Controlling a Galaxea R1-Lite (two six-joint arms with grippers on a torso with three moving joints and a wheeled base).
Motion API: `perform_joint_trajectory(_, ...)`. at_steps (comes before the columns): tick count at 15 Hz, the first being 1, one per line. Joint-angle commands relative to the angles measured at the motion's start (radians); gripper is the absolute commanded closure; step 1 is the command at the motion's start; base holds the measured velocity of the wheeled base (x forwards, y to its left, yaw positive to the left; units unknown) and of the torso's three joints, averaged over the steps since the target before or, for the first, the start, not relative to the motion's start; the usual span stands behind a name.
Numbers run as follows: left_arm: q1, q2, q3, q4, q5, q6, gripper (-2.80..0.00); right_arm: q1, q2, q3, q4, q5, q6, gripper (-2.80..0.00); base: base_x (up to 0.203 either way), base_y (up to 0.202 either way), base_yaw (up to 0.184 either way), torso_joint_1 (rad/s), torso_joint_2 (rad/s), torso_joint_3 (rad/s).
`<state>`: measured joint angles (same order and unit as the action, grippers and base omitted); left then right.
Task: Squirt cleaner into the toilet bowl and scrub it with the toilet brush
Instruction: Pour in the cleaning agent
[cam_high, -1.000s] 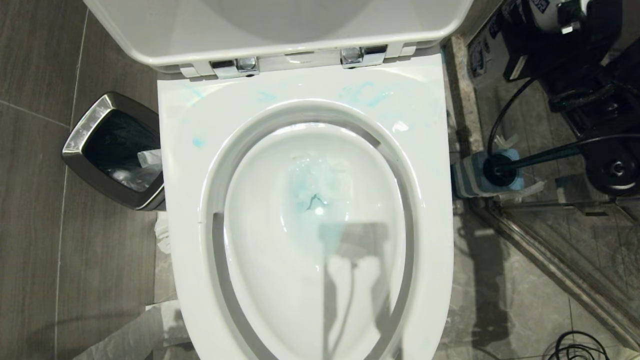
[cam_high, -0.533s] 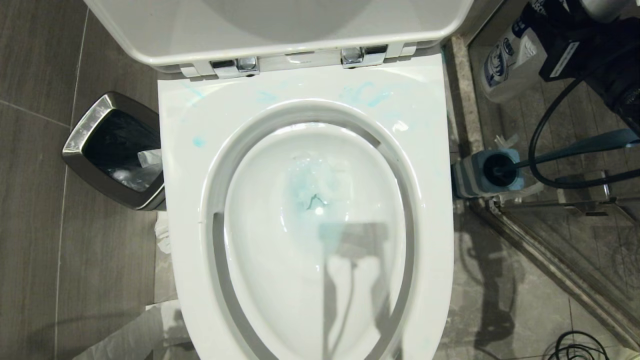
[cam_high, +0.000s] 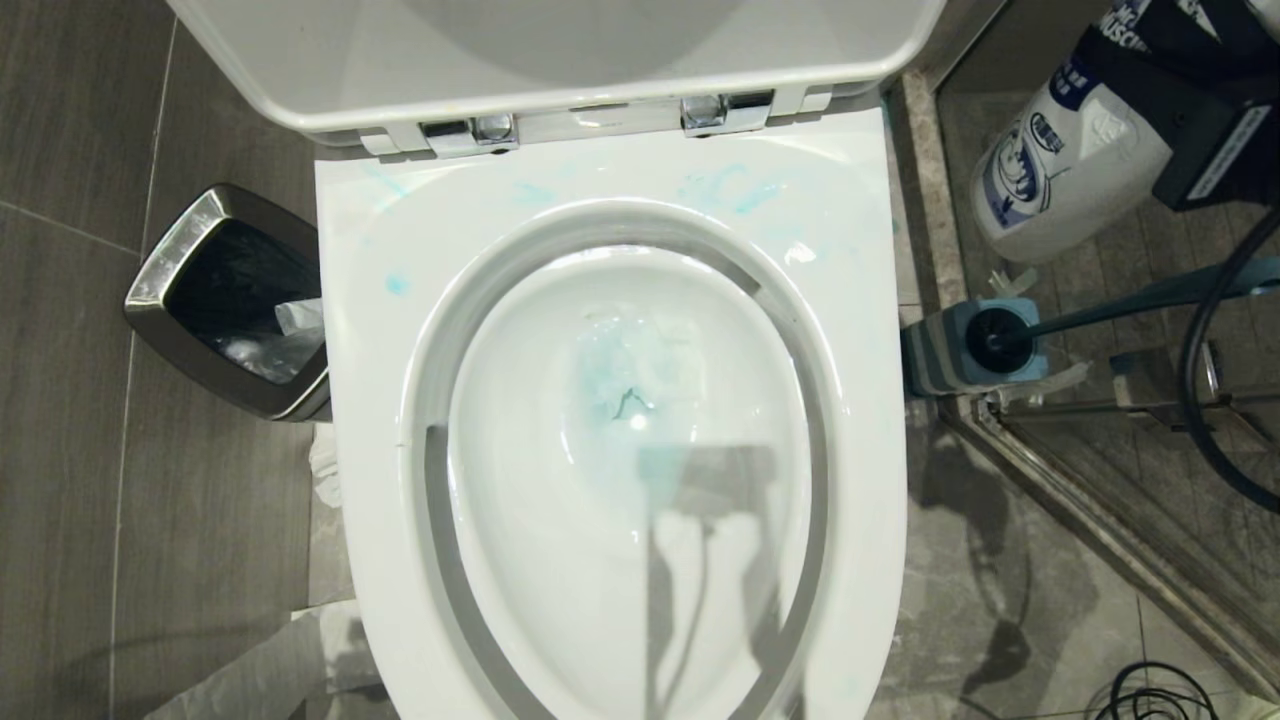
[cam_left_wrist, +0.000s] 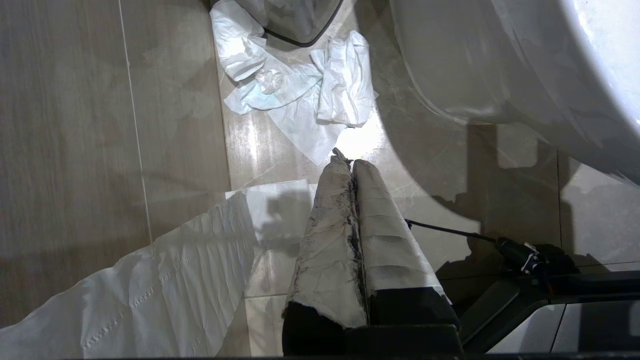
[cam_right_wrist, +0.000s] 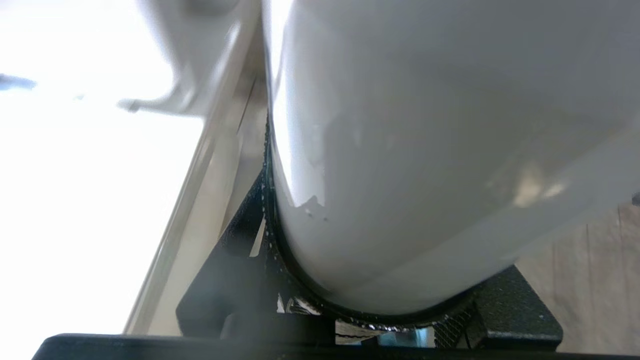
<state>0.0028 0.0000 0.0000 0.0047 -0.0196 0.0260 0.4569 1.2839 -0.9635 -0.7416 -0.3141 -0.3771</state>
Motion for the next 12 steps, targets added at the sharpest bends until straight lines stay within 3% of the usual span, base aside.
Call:
perform_joint_trajectory(1, 0.0, 0.002, 0.0, 0.0, 0.0, 0.0, 0.0, 0.021, -0.13, 0.085, 0.045, -0.007, -0.034, 0.0, 0.0, 0.0, 0.0, 0.0, 0.0, 0.0)
perform_joint_trajectory(7, 0.0, 0.002, 0.0, 0.0, 0.0, 0.0, 0.0, 0.059, -0.277, 0.233, 0.092, -0.004, -0.085, 0.0, 0.0, 0.0, 0.0, 0.0, 0.0, 0.0)
perform_joint_trajectory(10, 0.0, 0.002, 0.0, 0.0, 0.0, 0.0, 0.0, 0.096, -0.338, 0.237, 0.216, -0.003, -0.173, 0.0, 0.0, 0.0, 0.0, 0.0, 0.0, 0.0)
perform_joint_trajectory(12, 0.0, 0.002, 0.0, 0.0, 0.0, 0.0, 0.0, 0.098, -0.352, 0.252, 0.223, 0.004, -0.245, 0.0, 0.0, 0.0, 0.0, 0.0, 0.0, 0.0)
